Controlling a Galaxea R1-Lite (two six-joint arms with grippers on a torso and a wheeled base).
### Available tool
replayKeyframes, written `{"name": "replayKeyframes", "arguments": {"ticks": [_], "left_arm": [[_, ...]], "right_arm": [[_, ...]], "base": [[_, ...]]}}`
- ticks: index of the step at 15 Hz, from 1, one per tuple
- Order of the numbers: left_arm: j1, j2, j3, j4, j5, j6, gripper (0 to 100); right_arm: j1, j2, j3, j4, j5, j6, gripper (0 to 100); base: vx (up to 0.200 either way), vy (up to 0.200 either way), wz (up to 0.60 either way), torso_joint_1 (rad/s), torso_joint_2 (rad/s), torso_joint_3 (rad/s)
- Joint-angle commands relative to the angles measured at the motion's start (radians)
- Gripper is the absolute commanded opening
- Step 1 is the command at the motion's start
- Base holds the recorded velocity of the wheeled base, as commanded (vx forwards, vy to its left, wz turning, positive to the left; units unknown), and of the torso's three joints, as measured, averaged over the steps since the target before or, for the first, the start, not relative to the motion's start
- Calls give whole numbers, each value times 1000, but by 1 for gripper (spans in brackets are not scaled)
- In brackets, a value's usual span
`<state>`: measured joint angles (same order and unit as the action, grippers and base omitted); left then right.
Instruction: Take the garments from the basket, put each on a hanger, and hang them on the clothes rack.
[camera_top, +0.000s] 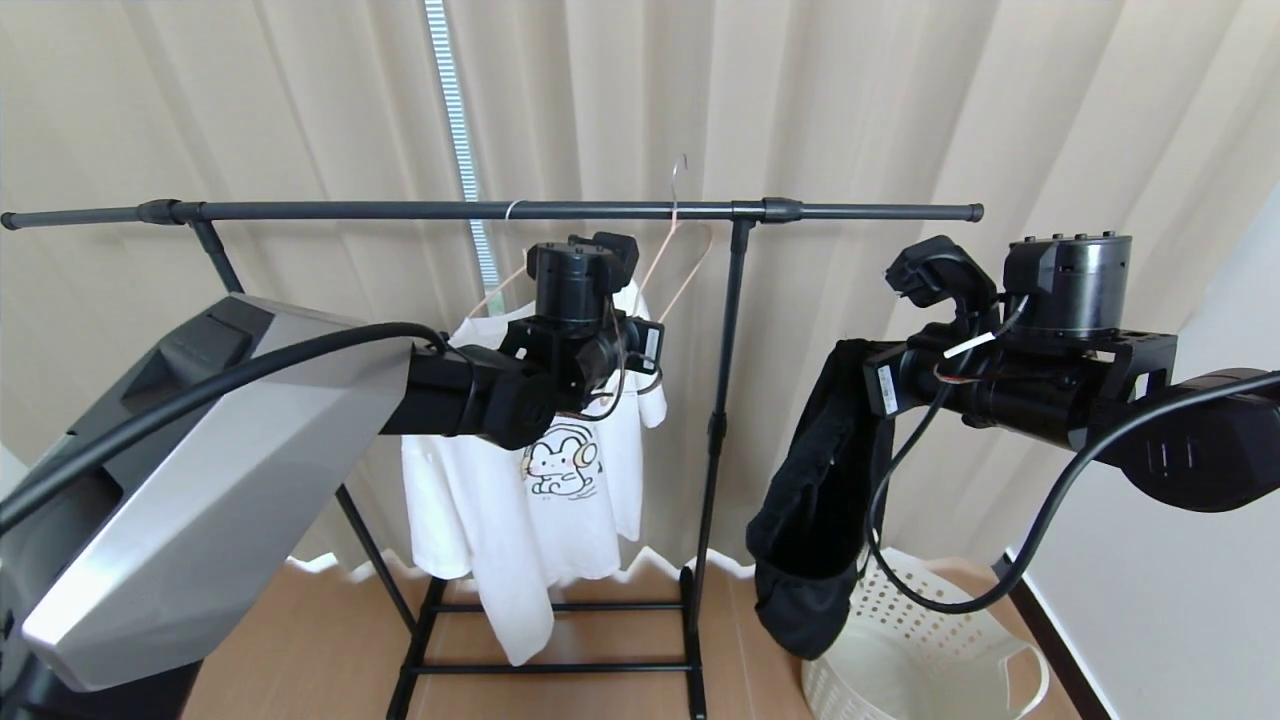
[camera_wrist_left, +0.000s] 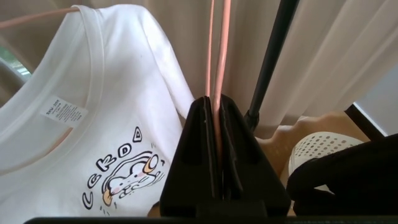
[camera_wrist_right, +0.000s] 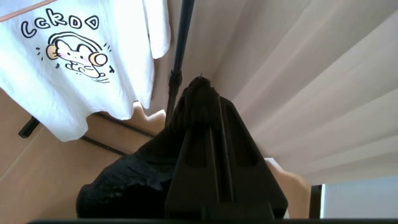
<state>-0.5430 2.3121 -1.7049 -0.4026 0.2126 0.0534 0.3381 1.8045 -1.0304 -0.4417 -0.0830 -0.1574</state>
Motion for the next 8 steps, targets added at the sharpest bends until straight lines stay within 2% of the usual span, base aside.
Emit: {"name": "replayKeyframes", "arguments": {"ticks": [1, 5, 6, 8], "left_arm": [[0, -51, 80, -41, -1, 0, 0], [0, -112, 215, -134, -10, -1, 0], [0, -112, 215, -134, -10, -1, 0], [0, -152, 330, -208, -15, 0, 0]], "right_arm": [[1, -1, 0, 0, 0, -1, 0], [1, -1, 0, 0, 0, -1, 0], [1, -1, 0, 0, 0, -1, 0], [-1, -1, 0, 0, 0, -1, 0]], "base": [[0, 0, 0, 0, 0, 0], [0, 0, 0, 0, 0, 0], [0, 0, 0, 0, 0, 0], [0, 0, 0, 0, 0, 0]]}}
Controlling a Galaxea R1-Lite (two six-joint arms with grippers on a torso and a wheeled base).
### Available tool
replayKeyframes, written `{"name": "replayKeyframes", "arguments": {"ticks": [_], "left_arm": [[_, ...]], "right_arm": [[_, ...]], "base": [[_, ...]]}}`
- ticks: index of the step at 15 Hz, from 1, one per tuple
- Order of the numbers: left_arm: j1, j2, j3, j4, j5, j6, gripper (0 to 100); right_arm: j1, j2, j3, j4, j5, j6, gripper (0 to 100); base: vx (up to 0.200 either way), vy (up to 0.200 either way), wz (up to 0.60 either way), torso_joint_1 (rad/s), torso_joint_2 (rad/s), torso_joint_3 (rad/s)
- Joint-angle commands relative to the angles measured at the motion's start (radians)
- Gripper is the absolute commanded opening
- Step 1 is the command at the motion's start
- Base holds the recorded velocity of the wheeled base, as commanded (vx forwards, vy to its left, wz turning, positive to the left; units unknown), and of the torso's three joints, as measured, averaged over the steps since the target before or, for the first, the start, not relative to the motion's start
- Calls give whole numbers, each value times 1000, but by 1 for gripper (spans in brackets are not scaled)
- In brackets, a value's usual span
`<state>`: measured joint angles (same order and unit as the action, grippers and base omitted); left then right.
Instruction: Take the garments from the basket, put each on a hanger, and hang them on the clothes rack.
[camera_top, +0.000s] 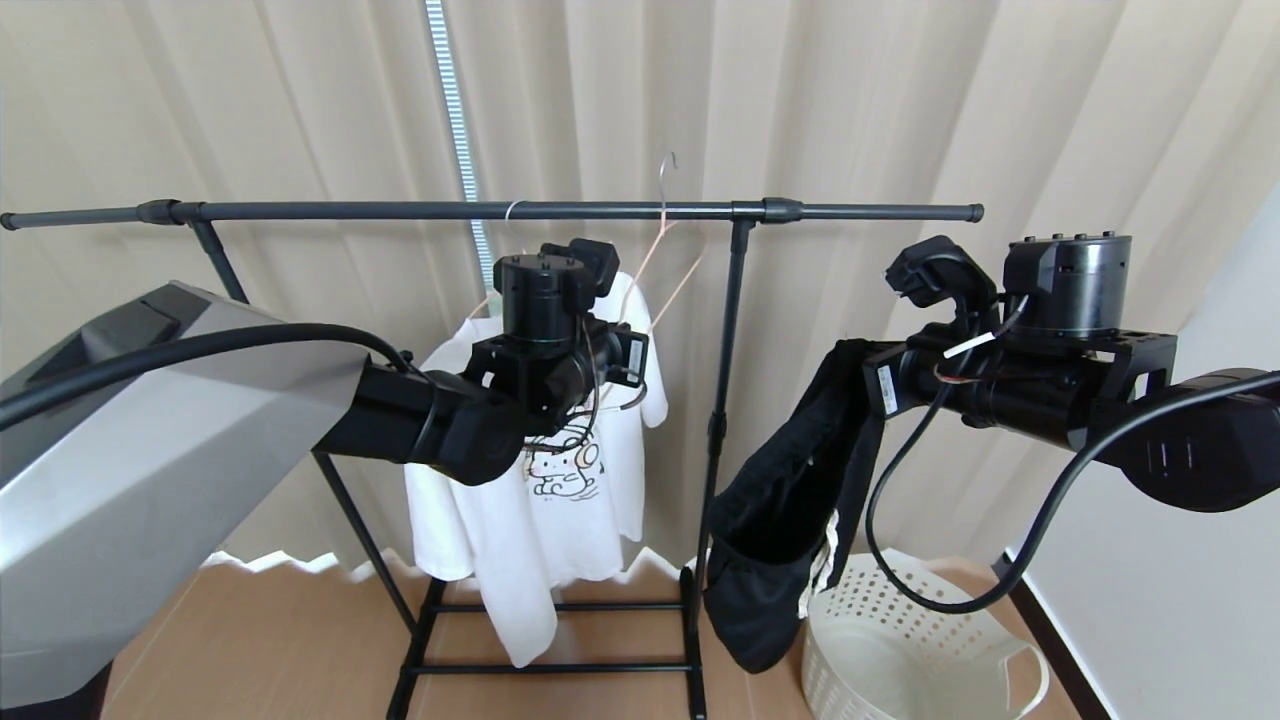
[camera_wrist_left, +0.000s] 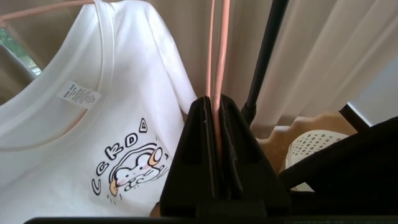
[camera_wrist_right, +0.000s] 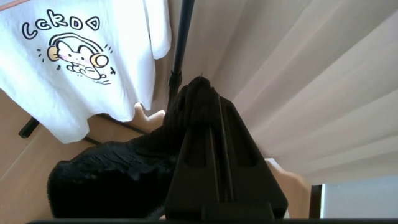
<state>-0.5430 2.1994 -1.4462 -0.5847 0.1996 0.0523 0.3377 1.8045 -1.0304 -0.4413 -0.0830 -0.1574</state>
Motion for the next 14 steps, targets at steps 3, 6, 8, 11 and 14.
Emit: {"name": "replayKeyframes", "arguments": {"ticks": [3, 6, 8, 11, 14], "left_arm": [[0, -87, 190, -107, -3, 1, 0], [0, -113, 265, -165, -3, 0, 0], [0, -138, 319, -192, -5, 0, 0], [1, -208, 443, -276, -39, 0, 0], [3, -291, 635, -396, -103, 0, 0]], "right_arm": [[0, -1, 0, -1, 0, -1, 0], [1, 1, 0, -1, 0, -1, 0], [0, 1, 0, -1, 0, -1, 0], [0, 1, 0, -1, 0, -1, 0], [1, 1, 0, -1, 0, -1, 0]], "base": [[0, 0, 0, 0, 0, 0], [0, 0, 0, 0, 0, 0], [0, 0, 0, 0, 0, 0], [0, 0, 0, 0, 0, 0], [0, 0, 0, 0, 0, 0]]}}
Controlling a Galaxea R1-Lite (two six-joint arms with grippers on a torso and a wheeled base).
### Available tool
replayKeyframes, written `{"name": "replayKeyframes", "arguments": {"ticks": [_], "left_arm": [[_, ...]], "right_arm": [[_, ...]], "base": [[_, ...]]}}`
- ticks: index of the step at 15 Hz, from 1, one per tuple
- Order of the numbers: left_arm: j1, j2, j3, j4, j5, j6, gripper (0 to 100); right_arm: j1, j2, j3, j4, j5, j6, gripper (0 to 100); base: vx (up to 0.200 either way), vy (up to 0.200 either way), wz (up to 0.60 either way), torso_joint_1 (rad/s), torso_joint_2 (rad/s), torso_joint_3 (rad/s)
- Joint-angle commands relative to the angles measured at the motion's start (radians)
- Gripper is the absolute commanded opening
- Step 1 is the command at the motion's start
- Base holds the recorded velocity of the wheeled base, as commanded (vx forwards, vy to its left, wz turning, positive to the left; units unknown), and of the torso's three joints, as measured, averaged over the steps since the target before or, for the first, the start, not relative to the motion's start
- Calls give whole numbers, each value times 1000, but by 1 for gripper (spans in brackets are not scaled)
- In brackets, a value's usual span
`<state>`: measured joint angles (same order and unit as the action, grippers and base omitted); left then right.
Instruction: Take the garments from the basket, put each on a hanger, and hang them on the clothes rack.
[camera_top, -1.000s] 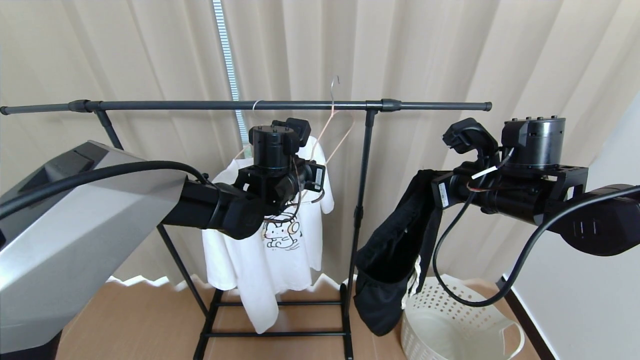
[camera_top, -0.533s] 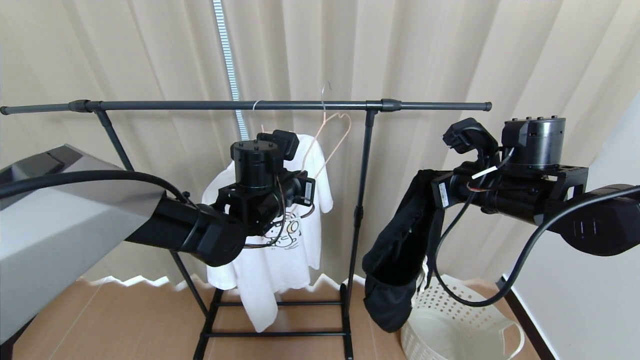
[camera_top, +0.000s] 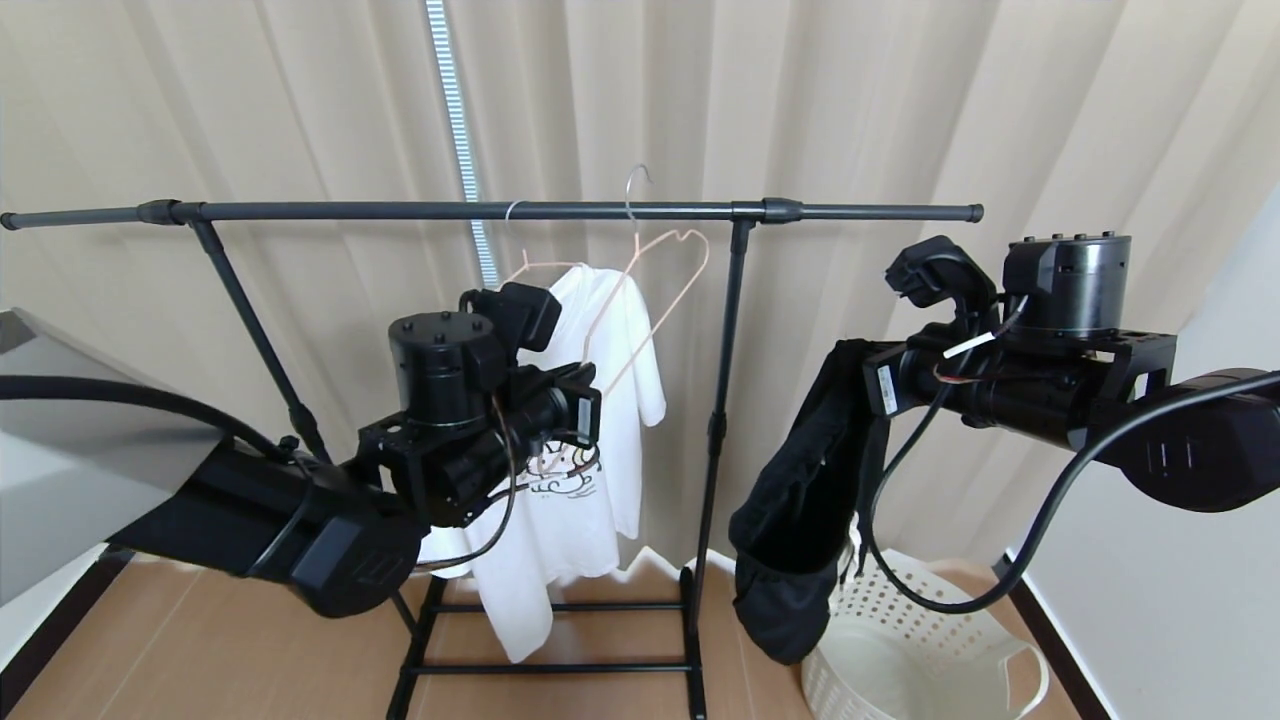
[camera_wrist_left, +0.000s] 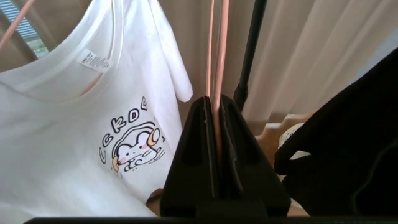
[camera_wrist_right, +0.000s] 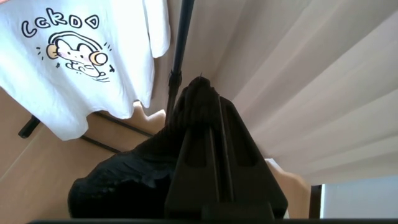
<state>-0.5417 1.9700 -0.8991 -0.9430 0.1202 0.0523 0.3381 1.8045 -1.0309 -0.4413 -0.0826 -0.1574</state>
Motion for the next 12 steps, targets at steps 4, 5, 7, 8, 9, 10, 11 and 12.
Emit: {"name": "replayKeyframes", "arguments": {"ticks": [4, 5, 7, 8, 9, 10, 11, 12], "left_arm": [[63, -112, 327, -249, -136, 0, 0], [85, -111, 396, -324, -177, 1, 0], [146, -108, 551, -516, -310, 4, 0], [177, -108, 608, -582, -378, 6, 0], [197, -108, 641, -614, -418, 7, 0], [243, -106, 712, -628, -527, 6, 0], [273, -102, 750, -628, -600, 7, 0], [292, -91, 773, -628, -654, 12, 0]], "right_arm": [[-1, -2, 0, -1, -2, -1, 0], [-1, -7, 2, -1, -2, -1, 0], [-1, -8, 2, -1, -2, -1, 0], [-1, -7, 3, -1, -2, -1, 0], [1, -7, 3, -1, -2, -1, 0], [1, -8, 9, -1, -11, -1, 0], [4, -8, 11, -1, -32, -1, 0], [6, -8, 11, -1, -54, -2, 0]], "base": [[0, 0, 0, 0, 0, 0], [0, 0, 0, 0, 0, 0], [0, 0, 0, 0, 0, 0], [0, 0, 0, 0, 0, 0], [0, 0, 0, 0, 0, 0], [0, 0, 0, 0, 0, 0], [0, 0, 0, 0, 0, 0], [0, 0, 0, 0, 0, 0]]}}
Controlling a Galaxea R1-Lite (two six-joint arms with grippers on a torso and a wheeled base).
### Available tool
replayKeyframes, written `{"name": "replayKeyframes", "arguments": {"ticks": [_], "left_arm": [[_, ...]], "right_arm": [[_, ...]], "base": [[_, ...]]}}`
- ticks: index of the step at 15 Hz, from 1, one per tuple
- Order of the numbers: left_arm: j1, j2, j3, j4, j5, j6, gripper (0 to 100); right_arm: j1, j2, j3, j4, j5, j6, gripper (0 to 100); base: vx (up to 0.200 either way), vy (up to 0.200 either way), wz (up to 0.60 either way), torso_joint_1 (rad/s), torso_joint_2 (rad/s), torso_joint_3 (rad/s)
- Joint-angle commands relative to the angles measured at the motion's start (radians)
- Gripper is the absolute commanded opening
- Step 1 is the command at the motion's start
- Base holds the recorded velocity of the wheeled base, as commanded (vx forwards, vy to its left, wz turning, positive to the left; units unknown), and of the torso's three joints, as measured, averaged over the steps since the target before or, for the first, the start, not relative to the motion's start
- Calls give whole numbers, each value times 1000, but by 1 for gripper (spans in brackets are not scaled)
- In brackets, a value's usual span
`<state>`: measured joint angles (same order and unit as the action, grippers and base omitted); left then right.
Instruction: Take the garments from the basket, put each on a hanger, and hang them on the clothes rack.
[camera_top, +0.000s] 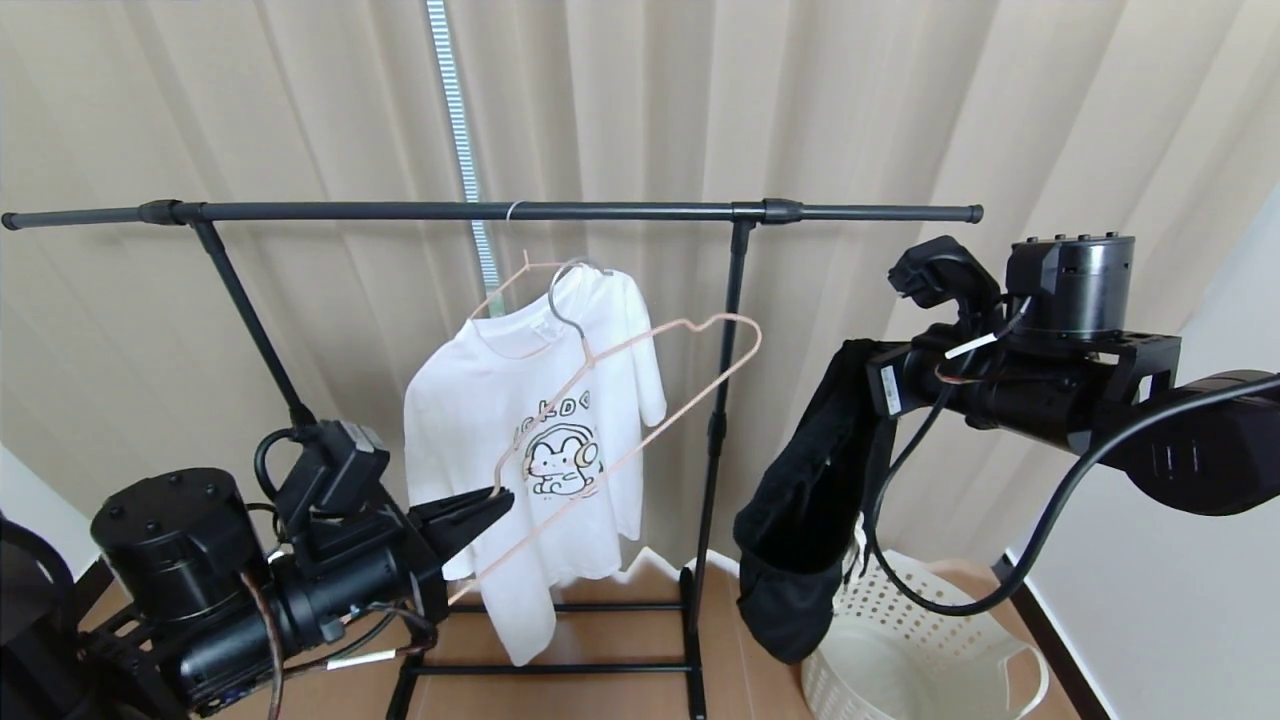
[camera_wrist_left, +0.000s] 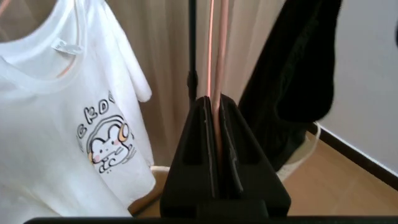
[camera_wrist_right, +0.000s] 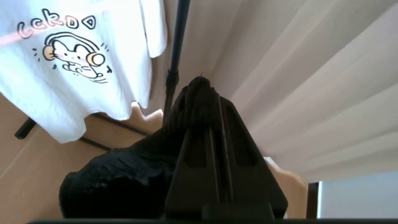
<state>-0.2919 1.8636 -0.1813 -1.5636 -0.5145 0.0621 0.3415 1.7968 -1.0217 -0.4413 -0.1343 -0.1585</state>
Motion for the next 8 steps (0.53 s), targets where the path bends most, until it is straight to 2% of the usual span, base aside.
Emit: {"name": "replayKeyframes", "arguments": {"ticks": [1, 5, 7, 8], "left_arm": [[50, 19, 66, -7, -39, 4, 0], [40, 20, 92, -7, -62, 18, 0], [36, 20, 108, -7, -76, 30, 0], [20, 17, 117, -7, -79, 50, 0]], "right_arm": [[4, 1, 2, -1, -15, -3, 0], [30, 9, -1, -2, -125, -26, 0], [40, 15, -5, -2, -156, -27, 0], [42, 47, -21, -4, -211, -27, 0]], "base": [[0, 0, 0, 0, 0, 0], [0, 0, 0, 0, 0, 0], [0, 0, 0, 0, 0, 0], [0, 0, 0, 0, 0, 0]]}}
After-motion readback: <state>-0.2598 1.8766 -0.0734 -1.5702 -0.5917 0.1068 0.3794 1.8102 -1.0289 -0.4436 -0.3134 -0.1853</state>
